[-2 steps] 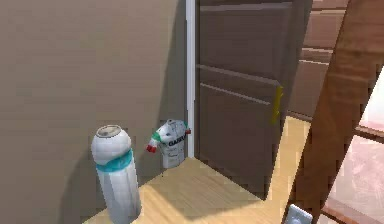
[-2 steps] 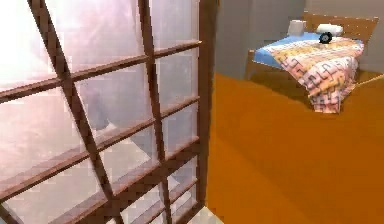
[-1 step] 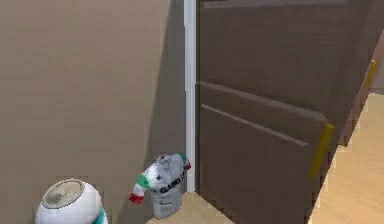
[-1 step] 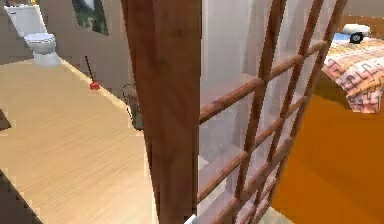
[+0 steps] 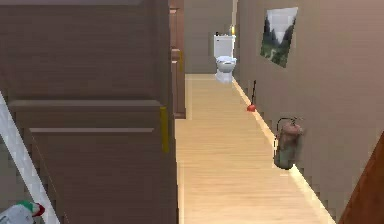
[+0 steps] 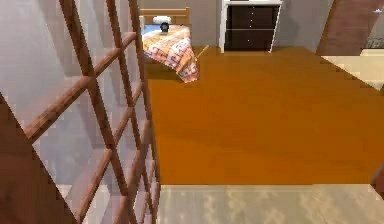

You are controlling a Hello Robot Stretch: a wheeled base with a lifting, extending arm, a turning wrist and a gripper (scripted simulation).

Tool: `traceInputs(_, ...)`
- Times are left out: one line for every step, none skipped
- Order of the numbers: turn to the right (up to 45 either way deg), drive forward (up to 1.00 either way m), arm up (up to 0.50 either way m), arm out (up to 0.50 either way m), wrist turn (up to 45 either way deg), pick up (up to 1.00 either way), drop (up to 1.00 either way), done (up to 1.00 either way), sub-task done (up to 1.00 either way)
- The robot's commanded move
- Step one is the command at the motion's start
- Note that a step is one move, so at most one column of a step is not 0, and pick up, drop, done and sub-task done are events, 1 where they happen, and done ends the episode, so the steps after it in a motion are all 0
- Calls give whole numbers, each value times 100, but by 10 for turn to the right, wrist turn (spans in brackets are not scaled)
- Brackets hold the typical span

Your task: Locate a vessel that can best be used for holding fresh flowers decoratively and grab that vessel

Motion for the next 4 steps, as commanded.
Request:
traceInputs(0, 50, 0, 0, 0, 0, 0, 0, 0)
traceInputs(210, 0, 0, 0, 0, 0, 0, 0, 0)
traceInputs(0, 35, 0, 0, 0, 0, 0, 0, 0)
traceInputs(-180, 0, 0, 0, 0, 0, 0, 0, 0)
